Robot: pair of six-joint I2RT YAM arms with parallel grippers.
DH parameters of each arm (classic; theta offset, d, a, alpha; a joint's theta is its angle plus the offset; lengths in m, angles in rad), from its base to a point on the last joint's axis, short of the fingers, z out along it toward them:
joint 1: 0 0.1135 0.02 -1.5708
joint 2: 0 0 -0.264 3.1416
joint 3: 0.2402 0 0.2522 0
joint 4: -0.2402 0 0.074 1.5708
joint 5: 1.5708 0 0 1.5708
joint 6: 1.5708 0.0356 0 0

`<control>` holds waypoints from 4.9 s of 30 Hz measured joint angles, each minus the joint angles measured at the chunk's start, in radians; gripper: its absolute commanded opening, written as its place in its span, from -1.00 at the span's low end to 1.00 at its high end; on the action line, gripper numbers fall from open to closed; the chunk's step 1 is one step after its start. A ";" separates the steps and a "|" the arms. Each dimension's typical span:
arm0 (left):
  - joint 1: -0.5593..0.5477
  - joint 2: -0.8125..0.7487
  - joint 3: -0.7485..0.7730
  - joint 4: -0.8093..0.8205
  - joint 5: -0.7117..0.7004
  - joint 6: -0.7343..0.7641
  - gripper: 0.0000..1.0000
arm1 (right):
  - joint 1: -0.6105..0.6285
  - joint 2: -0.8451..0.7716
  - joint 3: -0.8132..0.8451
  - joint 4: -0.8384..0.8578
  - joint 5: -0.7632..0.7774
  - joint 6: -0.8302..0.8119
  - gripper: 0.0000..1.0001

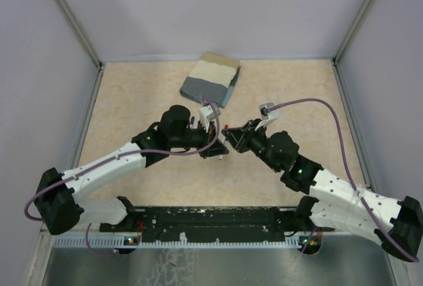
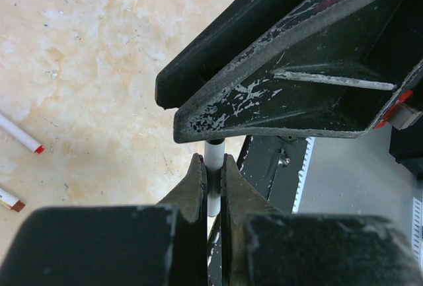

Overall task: Insert the pens into the pen caps
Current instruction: Press the pen cap onto the pen, then place the pen at the center of the board, then reset both arms

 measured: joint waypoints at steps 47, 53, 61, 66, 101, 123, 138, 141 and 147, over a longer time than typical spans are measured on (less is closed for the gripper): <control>0.023 0.213 0.168 0.055 -0.248 -0.055 -1.00 | -0.330 -0.041 0.203 -0.743 0.122 -0.006 0.05; 0.016 0.356 0.282 -0.111 -0.353 -0.103 -1.00 | -0.475 -0.069 0.127 -0.743 -0.038 0.026 0.04; -0.008 0.597 0.499 -0.295 -0.459 -0.130 -1.00 | -0.478 -0.175 0.114 -0.742 -0.074 0.029 0.04; -0.011 0.726 0.582 -0.372 -0.474 -0.140 -1.00 | -0.478 -0.225 0.095 -0.742 -0.074 0.029 0.03; -0.031 0.907 0.689 -0.445 -0.508 -0.198 -0.42 | -0.478 -0.245 0.023 -0.742 -0.122 0.048 0.02; -0.026 0.264 0.270 -0.080 -0.611 -0.072 0.43 | -0.478 -0.137 0.093 -0.617 -0.176 -0.055 0.55; -0.016 -0.319 -0.047 -0.005 -0.964 0.039 1.00 | -0.478 -0.159 0.182 -0.586 -0.134 -0.216 0.58; -0.016 -0.420 -0.089 -0.031 -1.061 0.033 1.00 | -0.478 -0.207 0.181 -0.570 -0.125 -0.233 0.59; -0.016 -0.569 -0.198 -0.097 -1.183 0.012 1.00 | -0.478 -0.266 0.164 -0.528 -0.122 -0.249 0.60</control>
